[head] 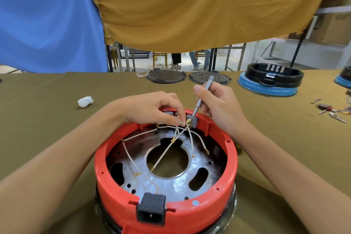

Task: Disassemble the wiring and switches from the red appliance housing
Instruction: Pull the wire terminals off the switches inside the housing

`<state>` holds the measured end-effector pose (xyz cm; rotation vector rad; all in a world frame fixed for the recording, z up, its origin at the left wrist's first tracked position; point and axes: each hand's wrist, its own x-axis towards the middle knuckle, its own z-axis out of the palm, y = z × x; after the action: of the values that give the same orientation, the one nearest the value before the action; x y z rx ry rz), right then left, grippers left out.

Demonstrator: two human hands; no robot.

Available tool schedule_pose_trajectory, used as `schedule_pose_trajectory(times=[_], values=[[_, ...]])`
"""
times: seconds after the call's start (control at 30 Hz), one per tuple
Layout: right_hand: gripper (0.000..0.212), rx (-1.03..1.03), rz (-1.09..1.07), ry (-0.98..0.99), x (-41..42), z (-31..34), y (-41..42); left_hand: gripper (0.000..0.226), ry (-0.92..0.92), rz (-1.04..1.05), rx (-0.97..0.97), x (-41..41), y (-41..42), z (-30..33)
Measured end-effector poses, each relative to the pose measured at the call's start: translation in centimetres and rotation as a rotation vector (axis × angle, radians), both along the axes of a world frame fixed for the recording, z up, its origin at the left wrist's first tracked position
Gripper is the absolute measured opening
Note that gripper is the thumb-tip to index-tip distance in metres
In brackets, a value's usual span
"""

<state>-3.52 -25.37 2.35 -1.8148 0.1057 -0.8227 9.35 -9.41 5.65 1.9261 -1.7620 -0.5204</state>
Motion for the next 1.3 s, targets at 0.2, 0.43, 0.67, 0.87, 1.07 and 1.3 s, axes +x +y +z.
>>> schedule_pose_trajectory(times=[0.2, 0.43, 0.67, 0.87, 1.07, 1.3], values=[[0.032, -0.114, 0.0, -0.013, -0.03, 0.15, -0.05, 0.011, 0.015, 0.001, 0.004, -0.07, 0.07, 0.03], [0.027, -0.073, 0.026, 0.025, -0.19, 0.29, 0.22, 0.01, 0.02, -0.012, 0.005, 0.03, 0.07, 0.0], [0.036, -0.005, 0.079, 0.002, -0.29, -0.1, 0.28, 0.011, 0.042, -0.003, 0.004, 0.26, -0.01, 0.0], [0.028, -0.018, 0.046, -0.059, -0.24, -0.16, 0.33, 0.01, 0.049, 0.017, -0.013, 0.28, 0.02, -0.1], [0.032, -0.058, 0.092, -0.016, -0.31, -0.23, 0.14, 0.012, 0.022, 0.019, -0.048, -0.02, 0.1, 0.13], [0.031, -0.024, 0.086, -0.051, -0.36, -0.29, 0.2, 0.025, 0.022, 0.068, -0.036, -0.23, 0.08, 0.42]])
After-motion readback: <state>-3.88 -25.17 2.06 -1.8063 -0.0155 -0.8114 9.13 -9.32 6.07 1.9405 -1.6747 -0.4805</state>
